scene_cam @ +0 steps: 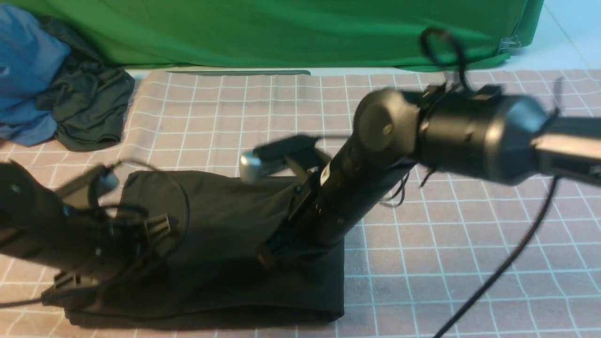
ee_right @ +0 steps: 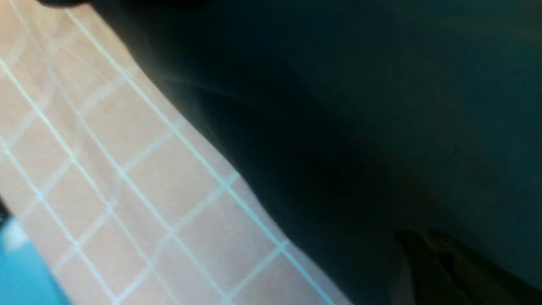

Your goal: Fold a long-sleeved shirt over a pink coffee tablecloth.

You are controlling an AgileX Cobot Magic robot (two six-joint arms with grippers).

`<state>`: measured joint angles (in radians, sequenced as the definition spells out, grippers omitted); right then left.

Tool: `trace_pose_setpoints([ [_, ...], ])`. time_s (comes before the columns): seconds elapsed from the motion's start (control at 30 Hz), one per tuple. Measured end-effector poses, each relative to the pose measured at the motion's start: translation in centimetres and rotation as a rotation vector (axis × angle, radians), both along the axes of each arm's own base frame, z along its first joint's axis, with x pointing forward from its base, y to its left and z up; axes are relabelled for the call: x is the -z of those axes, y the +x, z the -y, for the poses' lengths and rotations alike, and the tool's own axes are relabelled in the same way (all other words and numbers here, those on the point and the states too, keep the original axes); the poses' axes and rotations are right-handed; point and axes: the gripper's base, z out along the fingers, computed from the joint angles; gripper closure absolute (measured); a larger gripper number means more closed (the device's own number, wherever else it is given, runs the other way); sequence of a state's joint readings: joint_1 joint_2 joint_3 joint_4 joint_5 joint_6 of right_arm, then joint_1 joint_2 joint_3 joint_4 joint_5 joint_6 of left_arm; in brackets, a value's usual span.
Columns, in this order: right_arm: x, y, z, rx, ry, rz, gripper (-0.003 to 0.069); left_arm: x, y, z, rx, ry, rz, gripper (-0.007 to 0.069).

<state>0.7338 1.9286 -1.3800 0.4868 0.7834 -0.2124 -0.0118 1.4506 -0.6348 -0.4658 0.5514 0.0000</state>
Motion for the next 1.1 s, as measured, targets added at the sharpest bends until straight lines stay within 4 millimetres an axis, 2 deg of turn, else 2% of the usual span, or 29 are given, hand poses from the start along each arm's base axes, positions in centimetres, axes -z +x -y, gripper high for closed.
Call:
trace_pose_setpoints([
  [0.03,1.5,0.0,0.1,-0.013,-0.053,-0.032,0.0624,0.9,-0.4,-0.3,-0.054,0.022,-0.033,0.0612],
  [0.13,3.2,0.0,0.6,0.012,-0.13,-0.06,0.0623,1.3,-0.7,-0.6,-0.17,0.046,-0.038,0.0611],
  [0.33,3.3,0.0,0.9,0.027,-0.161,-0.058,0.0623,0.7,-0.7,-0.8,-0.216,0.059,-0.011,0.0611],
  [0.43,3.2,-0.1,1.0,0.027,-0.17,-0.065,0.0623,-0.6,-1.3,-1.1,-0.178,0.092,0.017,0.0611],
  [0.53,2.6,-0.2,1.2,0.016,-0.179,-0.055,0.0623,-2.2,-2.1,-1.4,-0.156,0.117,0.075,0.0611],
  [0.6,1.0,-0.3,1.4,0.013,-0.159,-0.009,0.0623,-3.4,-2.6,-1.5,-0.151,0.13,0.131,0.0611],
  [0.73,-1.7,-0.7,1.0,0.019,-0.078,0.083,0.0623,-4.1,-2.9,-1.5,-0.159,0.114,0.162,0.0611],
  [0.8,-2.2,-1.0,0.3,0.004,-0.047,0.097,0.0623,-3.9,-2.7,-1.1,-0.152,0.076,0.16,0.0611],
  [1.0,0.8,-0.9,-1.1,-0.033,-0.057,0.055,0.0623,-2.3,-2.3,-1.1,-0.117,0.099,0.069,0.0611],
  [1.1,2.7,-0.8,-1.0,-0.046,-0.102,0.008,0.0623,-1.4,-2.4,-2.2,-0.184,0.199,-0.004,0.0611],
])
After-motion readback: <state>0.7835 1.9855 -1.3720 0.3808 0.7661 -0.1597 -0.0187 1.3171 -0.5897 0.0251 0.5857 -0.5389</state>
